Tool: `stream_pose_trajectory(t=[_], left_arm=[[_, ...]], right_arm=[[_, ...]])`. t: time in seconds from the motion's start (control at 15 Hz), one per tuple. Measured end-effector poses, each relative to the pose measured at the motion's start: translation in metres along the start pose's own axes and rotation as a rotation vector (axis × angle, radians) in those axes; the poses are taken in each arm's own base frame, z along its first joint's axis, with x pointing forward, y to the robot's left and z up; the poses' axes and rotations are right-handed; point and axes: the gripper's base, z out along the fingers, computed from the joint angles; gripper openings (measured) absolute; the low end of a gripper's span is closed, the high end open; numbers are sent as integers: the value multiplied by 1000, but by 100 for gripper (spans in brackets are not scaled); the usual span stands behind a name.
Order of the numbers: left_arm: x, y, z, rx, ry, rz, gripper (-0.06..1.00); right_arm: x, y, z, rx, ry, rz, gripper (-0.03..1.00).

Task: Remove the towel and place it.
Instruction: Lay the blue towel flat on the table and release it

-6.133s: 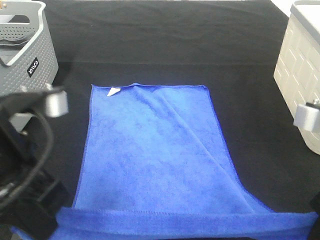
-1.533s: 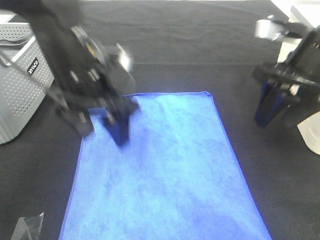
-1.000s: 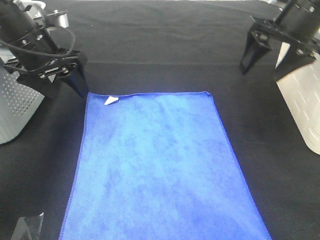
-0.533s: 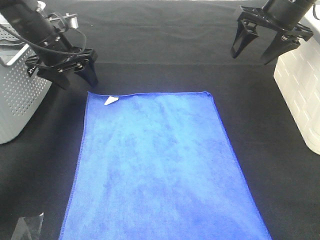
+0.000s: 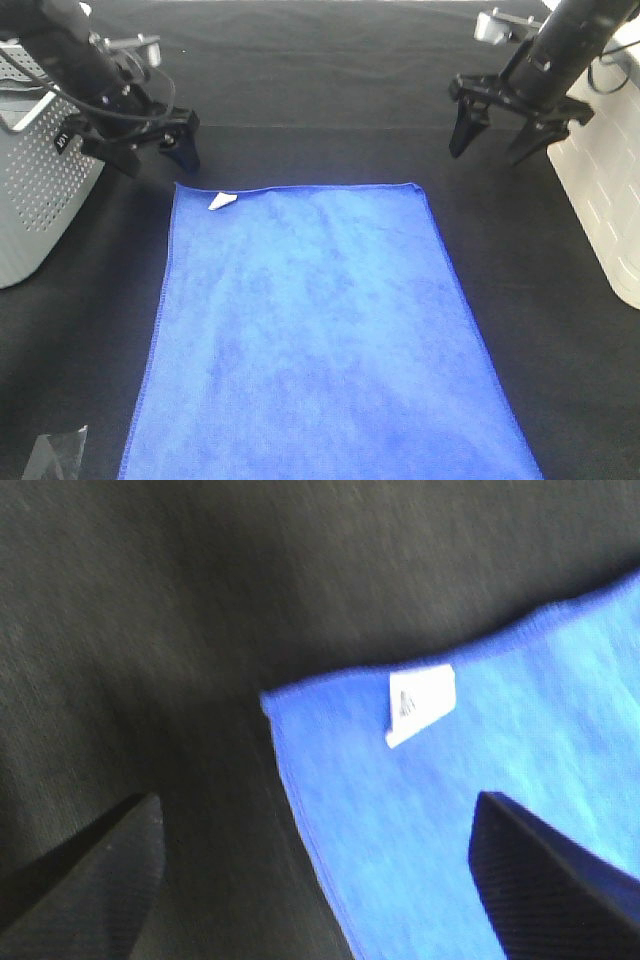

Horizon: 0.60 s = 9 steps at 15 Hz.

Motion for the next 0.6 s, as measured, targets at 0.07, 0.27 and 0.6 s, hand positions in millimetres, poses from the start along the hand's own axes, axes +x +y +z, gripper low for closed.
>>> stream_pose_trajectory(t=[0.07,0.27,0.6], left_arm=[[0,2,8,0,11,2,79],[-4,6,25,-3,4,18,79],[1,9,43,4,30,10,79]], right_arm=[[1,-1,6,0,14,3,77],[-2,-5,20,6,-3,9,77],[0,3,57,5,45,-13,77]])
